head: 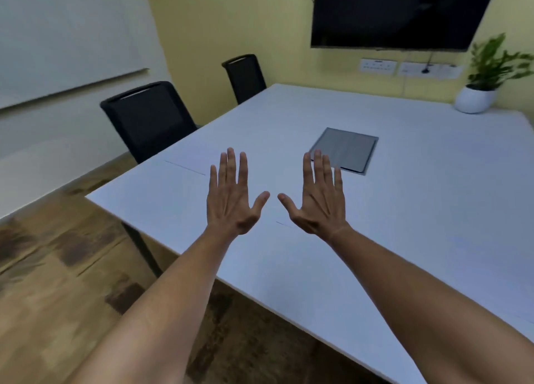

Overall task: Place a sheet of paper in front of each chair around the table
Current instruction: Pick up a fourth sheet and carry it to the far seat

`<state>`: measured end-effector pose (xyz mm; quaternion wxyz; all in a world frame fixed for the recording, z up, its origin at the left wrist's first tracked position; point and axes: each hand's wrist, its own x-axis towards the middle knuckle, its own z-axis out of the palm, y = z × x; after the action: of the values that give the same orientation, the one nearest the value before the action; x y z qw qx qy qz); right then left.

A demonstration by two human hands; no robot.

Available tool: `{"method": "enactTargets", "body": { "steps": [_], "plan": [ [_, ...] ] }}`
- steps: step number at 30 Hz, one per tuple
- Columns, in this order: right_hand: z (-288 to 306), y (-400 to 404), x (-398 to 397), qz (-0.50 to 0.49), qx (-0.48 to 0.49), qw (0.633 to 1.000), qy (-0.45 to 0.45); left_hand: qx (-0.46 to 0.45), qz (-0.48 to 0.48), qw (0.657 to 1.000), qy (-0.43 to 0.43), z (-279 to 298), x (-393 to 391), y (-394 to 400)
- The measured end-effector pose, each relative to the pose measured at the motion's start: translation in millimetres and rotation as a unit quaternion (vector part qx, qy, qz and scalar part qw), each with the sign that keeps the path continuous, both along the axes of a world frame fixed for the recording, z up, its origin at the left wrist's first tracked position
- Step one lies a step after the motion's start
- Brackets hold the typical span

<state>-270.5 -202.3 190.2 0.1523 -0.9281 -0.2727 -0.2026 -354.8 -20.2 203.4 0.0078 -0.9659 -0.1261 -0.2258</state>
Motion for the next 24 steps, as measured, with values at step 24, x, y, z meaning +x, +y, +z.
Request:
{"method": "enactTargets", "body": {
  "steps": [24],
  "plan": [
    [-114.6, -4.3, 181.7, -0.196, -0.025, 0.97, 0.142, -0.049, -0.17, 0.971, 0.161, -126.7, 249.8, 13.5]
  ]
}}
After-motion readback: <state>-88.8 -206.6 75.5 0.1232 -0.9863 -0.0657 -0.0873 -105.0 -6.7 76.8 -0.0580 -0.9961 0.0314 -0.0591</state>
